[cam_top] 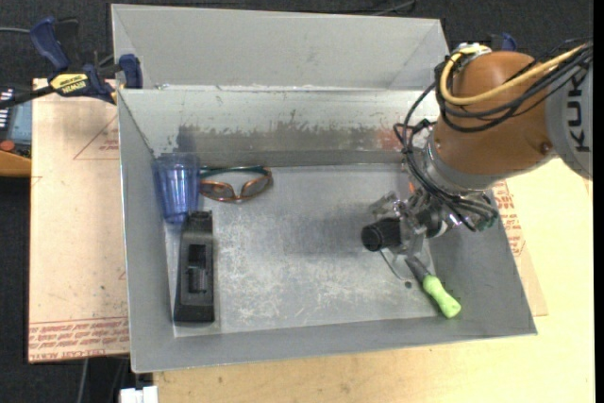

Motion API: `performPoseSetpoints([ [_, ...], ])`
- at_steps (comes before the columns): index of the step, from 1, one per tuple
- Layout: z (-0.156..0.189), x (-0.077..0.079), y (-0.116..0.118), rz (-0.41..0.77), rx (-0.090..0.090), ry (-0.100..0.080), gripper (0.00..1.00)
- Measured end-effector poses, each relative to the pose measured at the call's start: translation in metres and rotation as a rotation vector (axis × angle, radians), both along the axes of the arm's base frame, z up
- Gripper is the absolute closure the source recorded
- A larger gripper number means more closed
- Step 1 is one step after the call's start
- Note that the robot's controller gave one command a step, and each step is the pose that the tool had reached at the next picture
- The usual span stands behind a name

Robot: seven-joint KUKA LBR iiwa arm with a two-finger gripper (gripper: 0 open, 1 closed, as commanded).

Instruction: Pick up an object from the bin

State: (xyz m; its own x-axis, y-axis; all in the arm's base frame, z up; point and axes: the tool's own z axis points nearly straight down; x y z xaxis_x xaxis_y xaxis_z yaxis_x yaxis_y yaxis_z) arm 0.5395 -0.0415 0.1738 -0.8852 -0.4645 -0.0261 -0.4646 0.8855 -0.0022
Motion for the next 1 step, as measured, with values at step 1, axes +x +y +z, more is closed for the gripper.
performPoseSetpoints([
  [1, 0.0636, -0.0154, 0.0196, 0.002, 0.005, 0.017, 1.00],
])
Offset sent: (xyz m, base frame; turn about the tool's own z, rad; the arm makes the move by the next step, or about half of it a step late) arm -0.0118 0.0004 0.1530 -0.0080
